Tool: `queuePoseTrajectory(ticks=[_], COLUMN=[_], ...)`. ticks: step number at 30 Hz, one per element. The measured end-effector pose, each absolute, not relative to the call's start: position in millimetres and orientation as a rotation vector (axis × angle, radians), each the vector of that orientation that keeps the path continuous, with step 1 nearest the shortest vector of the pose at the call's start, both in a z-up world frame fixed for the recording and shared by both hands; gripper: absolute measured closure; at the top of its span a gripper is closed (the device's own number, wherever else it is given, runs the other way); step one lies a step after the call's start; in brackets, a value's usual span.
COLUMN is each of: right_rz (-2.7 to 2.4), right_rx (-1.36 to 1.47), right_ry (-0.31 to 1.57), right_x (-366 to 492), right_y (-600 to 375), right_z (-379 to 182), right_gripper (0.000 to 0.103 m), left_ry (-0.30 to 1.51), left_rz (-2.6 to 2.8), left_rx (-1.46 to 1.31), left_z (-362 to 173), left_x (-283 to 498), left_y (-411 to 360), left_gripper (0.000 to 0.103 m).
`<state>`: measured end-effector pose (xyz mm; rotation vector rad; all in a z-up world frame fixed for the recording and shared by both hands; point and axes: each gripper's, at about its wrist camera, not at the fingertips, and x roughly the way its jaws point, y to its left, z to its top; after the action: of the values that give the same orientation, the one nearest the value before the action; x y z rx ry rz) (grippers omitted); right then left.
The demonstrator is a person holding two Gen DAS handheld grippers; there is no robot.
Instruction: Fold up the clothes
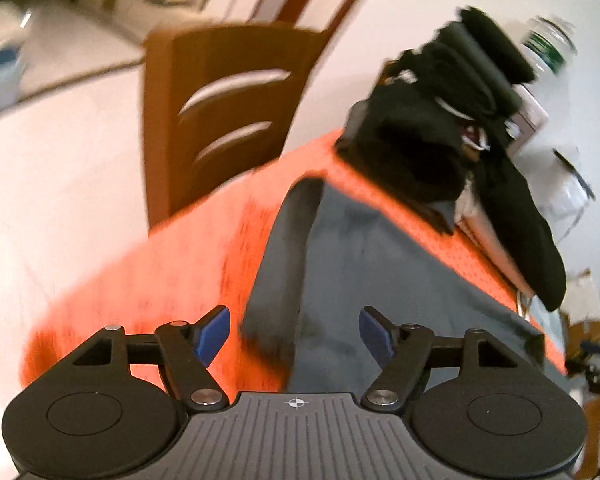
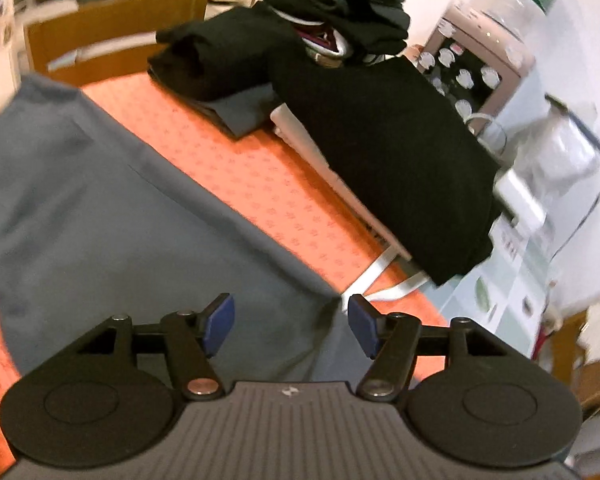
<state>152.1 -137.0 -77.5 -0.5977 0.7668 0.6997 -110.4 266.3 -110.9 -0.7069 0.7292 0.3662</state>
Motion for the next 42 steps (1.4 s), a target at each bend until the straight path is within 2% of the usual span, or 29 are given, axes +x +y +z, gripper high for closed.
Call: queuePoseTrajectory(ticks=[8,11,14,15,17,18,19,31,38,42], right_rz=[0.701,0.697,0.679,0.669,0.648,0.636,0.624,0.464,0.393,0.334], right_rx=[-0.55,-0.551,-0.547,-0.542,-0.526,-0.519,-0.512,-0.384,-0.29,-0.274], right_ry=[0.816,0.808,0.798,0.796,0.798,0.799,0.802,0.833,0.858,0.887], right_x=[120.7,110.5,102.6,100.3,96.3,94.0,91.6,63.1,44.0,27.4], right_y=[-148.3,-152.1,-159.8,-162.4,-167.9,-170.1,-172.2,-175.2,-165.9,-167.5], right_z=[-82.7,-80.5,-76.3,-75.0,-72.9,-72.2,-71.6,-64.0,-65.3,-76.4], right_gripper=[0.034,0.034,0.034,0.034,0.034,0.034,0.034,0.034,0.034,0.034], left_ry=[0.684,0.662,0.658,0.667,0.661,0.663,0.664,0.677,0.667,0.699], left_rz=[0.408,0.415,0.407,0.402,0.406,0.396,0.387,0.349,0.403,0.359], left_rx=[-0.893,-0.895,-0.896,-0.903,-0.878,-0.869,-0.861,-0.585,-0.48,-0.472], left_z=[-147.5,-152.0,-157.3,-160.9,-160.1,-158.9,-157.8,-89.3,-68.7,-75.1], left_x=[-116.0,-108.0,-98.8,-95.1,-91.3,-89.6,-87.8,-46.5,-21.3,-12.0], left_y=[253.0,249.8,244.7,243.6,242.5,243.1,243.7,311.8,368.3,383.9], left_gripper=[0.03,0.036,0.048,0.06,0.076,0.084,0.086,0.09,0.091,0.085])
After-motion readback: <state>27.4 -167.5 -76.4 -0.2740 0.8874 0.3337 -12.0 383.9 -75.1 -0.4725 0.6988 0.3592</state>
